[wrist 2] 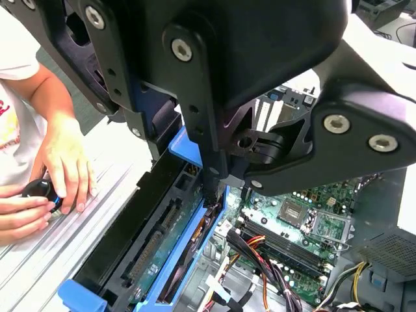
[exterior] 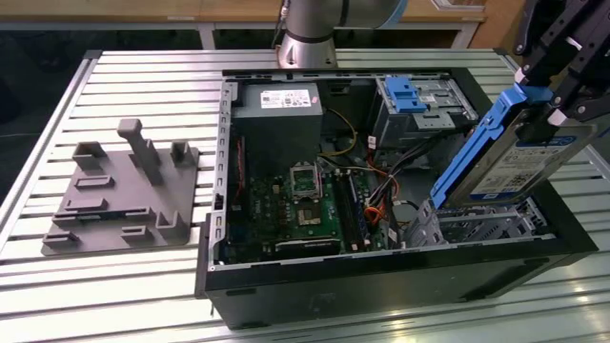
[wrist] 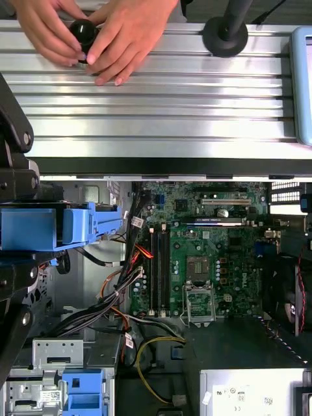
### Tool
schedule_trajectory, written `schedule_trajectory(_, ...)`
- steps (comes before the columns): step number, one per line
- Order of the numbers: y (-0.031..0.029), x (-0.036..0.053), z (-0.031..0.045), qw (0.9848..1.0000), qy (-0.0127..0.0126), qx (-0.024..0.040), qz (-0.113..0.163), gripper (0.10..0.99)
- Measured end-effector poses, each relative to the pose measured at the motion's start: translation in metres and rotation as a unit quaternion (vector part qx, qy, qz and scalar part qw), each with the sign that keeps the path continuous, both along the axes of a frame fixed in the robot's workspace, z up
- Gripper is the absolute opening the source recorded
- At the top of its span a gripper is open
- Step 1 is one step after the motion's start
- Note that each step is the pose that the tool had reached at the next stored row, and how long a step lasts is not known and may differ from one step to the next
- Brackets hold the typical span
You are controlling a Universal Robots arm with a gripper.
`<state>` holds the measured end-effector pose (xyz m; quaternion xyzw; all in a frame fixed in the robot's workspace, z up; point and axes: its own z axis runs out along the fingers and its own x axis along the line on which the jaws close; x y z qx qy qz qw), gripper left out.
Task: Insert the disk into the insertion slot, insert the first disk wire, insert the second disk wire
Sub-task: 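Insert the disk into the insertion slot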
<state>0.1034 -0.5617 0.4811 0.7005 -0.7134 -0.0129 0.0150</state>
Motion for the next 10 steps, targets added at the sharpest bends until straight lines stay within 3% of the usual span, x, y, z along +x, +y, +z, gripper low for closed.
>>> schedule_trajectory(6,0.0000,-0.0003,0.0001,1.0000,-0.0005,0.0019,0.000,0.365)
schedule_trajectory(10,-0.0006,-0.0008,0.0001,0.9998,-0.0028,0.0183,0.001,0.365)
